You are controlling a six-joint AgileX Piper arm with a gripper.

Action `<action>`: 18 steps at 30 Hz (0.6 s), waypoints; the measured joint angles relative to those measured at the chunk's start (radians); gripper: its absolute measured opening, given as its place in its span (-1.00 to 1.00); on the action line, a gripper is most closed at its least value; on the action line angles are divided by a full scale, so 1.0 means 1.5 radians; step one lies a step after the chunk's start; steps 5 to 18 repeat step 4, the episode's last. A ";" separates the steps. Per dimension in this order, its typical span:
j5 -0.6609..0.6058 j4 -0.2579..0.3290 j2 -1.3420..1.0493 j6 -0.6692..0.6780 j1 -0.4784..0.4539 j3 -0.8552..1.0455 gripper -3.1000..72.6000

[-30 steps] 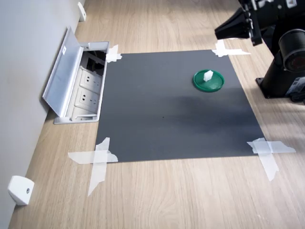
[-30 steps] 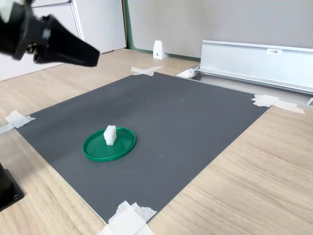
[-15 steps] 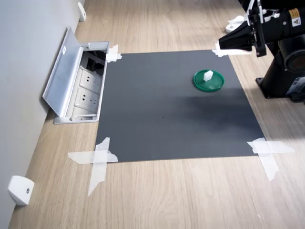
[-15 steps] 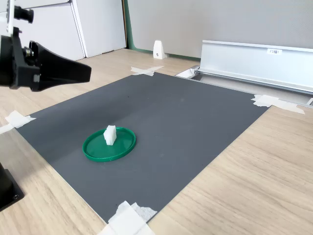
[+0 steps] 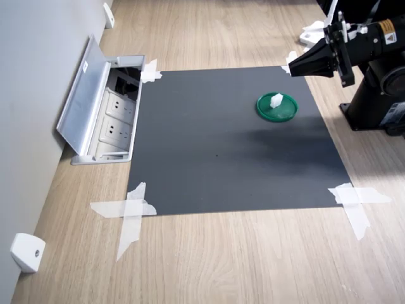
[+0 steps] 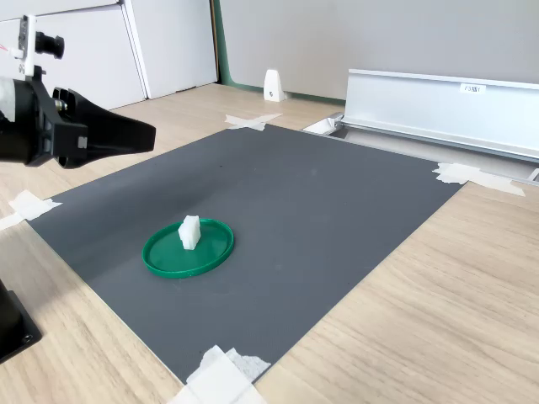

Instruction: Grasp a white terminal and put it on the green lid.

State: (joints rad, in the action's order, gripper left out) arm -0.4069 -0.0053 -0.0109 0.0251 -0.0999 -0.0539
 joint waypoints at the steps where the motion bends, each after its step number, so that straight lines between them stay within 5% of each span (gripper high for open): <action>1: 0.000 0.000 0.000 0.000 0.000 0.000 -0.94; 18: -0.001 0.000 0.000 0.000 0.000 0.001 -0.94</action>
